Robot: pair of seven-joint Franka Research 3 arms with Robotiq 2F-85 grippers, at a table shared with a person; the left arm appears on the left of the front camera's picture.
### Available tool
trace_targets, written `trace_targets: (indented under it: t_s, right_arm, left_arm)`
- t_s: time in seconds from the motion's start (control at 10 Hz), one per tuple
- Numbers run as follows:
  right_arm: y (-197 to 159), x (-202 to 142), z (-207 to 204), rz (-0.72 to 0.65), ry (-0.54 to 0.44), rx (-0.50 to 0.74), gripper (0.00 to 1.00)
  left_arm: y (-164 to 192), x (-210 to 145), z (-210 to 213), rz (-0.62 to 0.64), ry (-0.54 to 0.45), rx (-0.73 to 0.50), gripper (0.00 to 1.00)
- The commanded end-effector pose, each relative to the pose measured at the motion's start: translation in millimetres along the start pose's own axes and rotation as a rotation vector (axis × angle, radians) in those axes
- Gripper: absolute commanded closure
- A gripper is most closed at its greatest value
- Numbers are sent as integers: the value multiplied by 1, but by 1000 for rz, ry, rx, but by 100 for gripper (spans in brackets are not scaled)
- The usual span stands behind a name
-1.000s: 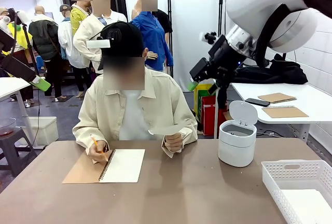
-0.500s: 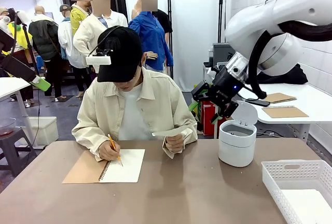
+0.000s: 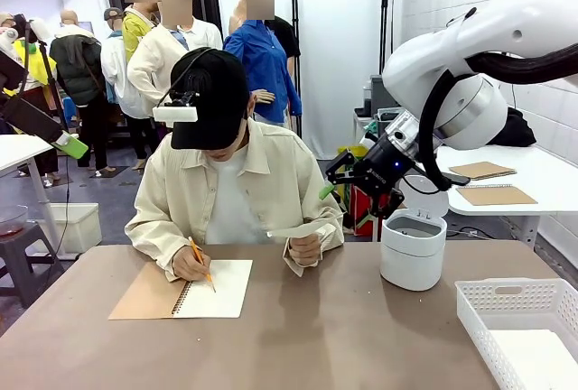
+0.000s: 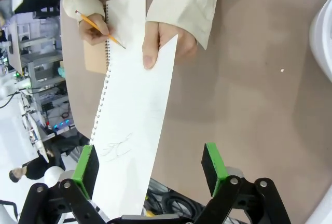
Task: Sort the paper based on its condition.
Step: If a person hands you a paper, place it in the Organizing basket , and if it's crumpled, put it in the Trash can.
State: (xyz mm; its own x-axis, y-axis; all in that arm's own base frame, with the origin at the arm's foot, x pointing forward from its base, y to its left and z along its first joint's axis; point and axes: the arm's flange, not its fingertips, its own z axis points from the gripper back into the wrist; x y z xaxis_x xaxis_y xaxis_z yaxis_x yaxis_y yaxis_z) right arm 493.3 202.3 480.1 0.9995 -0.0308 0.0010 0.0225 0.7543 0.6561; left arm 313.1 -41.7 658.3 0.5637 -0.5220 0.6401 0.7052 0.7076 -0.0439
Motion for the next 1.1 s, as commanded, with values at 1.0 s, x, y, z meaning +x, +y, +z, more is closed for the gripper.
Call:
trace_targets:
  t_s: [1.0]
  right_arm:
    - [-30,40,-51,-343,316,374,0]
  left_arm:
    - [0,0,1,1,-5,1,0]
